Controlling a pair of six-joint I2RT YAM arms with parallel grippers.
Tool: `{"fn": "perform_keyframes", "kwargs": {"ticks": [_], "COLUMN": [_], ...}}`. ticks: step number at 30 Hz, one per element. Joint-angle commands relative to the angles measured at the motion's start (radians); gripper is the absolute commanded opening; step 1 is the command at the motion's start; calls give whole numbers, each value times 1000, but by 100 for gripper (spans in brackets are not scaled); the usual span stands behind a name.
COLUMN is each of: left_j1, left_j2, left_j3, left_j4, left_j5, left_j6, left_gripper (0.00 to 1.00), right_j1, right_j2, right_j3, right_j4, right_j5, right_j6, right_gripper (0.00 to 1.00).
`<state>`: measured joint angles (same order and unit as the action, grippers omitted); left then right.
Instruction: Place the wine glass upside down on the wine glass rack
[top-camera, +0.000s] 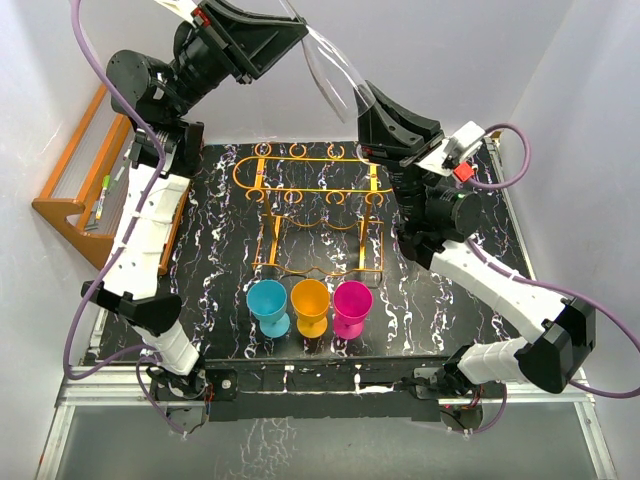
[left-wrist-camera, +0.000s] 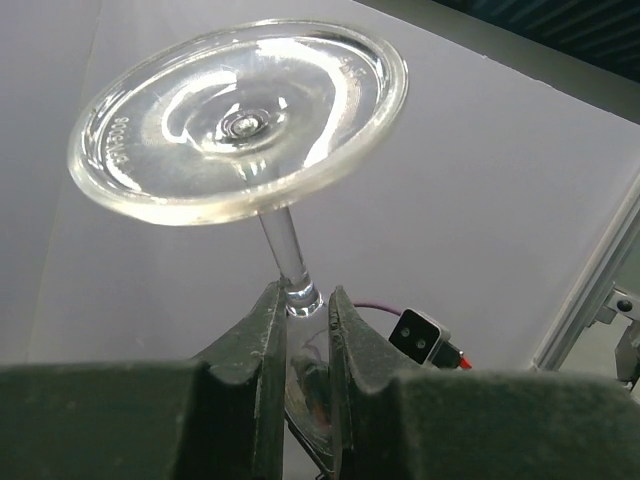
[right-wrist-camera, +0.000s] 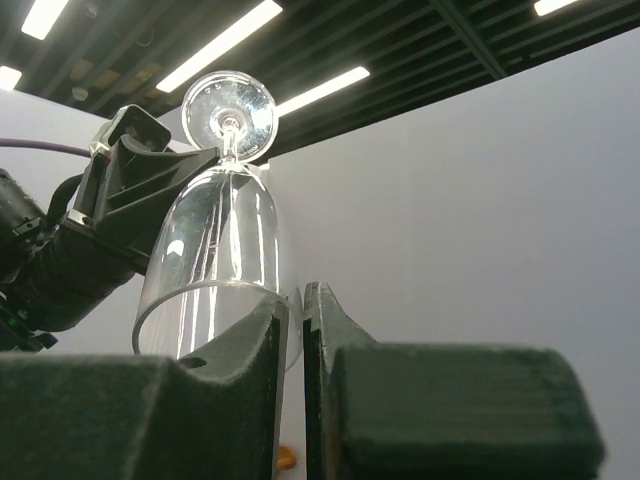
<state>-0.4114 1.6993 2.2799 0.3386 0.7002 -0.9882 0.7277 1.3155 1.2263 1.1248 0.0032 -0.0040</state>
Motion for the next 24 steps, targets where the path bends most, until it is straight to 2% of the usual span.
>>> {"fn": "perform_keyframes", "kwargs": {"ticks": [1,3,10,11,13,15,20,23,24], "left_j1": [-3,-4,-3,-3,-3,-3,-1,-1,0], "left_j2": [-15,-15,-12,-12,-12,-12,-16,-19,-21], "left_j3": [13,11,18,20,22,24,24,25,25], "left_j4": [6,-5,-22,-20,-22,-24,-34,-33,-31], "left_j5": [16,3,-16,-14,-16,-20,-21,-21,-18], "left_j6": [50,50,57,54,53,53,56,72,77], "left_gripper": [9,13,12,14,25,29,21,1,0], "right_j1": [44,53,66,68,74,77,83,85,85], "right_j2": [-5,-2,3,4,8,10,10,10,10], "right_j3": [0,-4,-21,-22,-23,-25,-30,-31,-31], "right_j4": [-20,-22,-20,-20,-17,-12,2,3,0], "right_j5": [-86,-91,-82,-84,-82,-83,-75,-69,-72], "right_j6": [-74,-86,-90,-91,-91,-91,-94,-97,-99], "right_gripper": [8,8,8,8,8,8,8,8,8]}}
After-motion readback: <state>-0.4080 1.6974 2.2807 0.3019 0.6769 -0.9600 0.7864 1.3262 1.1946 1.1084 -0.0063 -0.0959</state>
